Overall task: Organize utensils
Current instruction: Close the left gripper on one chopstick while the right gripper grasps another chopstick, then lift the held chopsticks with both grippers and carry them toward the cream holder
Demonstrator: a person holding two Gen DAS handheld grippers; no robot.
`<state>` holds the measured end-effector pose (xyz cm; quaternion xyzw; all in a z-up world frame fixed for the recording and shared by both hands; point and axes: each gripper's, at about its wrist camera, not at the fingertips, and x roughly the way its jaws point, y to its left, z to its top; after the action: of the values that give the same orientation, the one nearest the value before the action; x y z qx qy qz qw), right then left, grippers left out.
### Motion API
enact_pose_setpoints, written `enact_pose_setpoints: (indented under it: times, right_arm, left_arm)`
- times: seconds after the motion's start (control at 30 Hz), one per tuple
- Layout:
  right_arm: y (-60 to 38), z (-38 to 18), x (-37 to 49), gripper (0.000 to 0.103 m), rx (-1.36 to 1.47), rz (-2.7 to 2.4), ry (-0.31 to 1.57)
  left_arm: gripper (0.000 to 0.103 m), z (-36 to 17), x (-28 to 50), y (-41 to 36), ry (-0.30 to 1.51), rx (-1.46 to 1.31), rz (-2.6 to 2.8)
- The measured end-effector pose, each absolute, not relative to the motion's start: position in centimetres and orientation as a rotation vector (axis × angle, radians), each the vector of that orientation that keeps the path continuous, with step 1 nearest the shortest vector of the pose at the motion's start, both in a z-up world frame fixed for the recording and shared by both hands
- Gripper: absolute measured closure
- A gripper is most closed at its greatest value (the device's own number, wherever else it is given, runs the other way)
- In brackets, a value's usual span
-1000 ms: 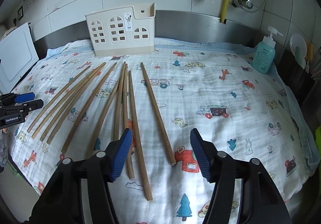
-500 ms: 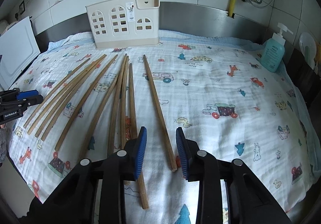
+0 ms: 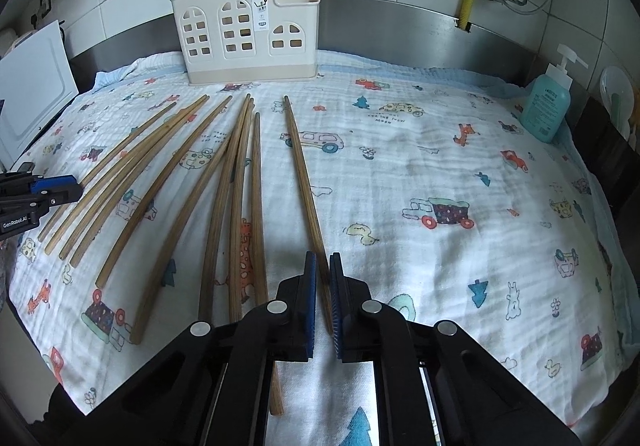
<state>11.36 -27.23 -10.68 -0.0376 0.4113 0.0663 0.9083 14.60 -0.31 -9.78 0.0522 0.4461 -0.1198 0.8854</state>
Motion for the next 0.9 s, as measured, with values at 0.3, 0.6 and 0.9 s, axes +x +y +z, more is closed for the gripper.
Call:
enact_pose_setpoints:
  times: [0.3, 0.6, 0.9]
  right_arm:
    - [-27.3, -11.3, 11.4, 0.094, -0.096, 0.13, 0.854]
    - [-27.4, -11.3, 11.4, 0.094, -0.078, 0.126, 0.847]
    - [-26.8, -9.4, 10.1, 0.096, -0.052, 0.127, 0.788]
  left_arm:
    - [0.083, -9.8, 14.2, -0.5, 0.932, 0.111, -0.253]
    - [0.093, -9.9, 13.8, -1.5, 0.919, 0.159, -0.23]
    - [0.098, -9.5, 13.8, -0.8, 0.913, 0.111, -0.206]
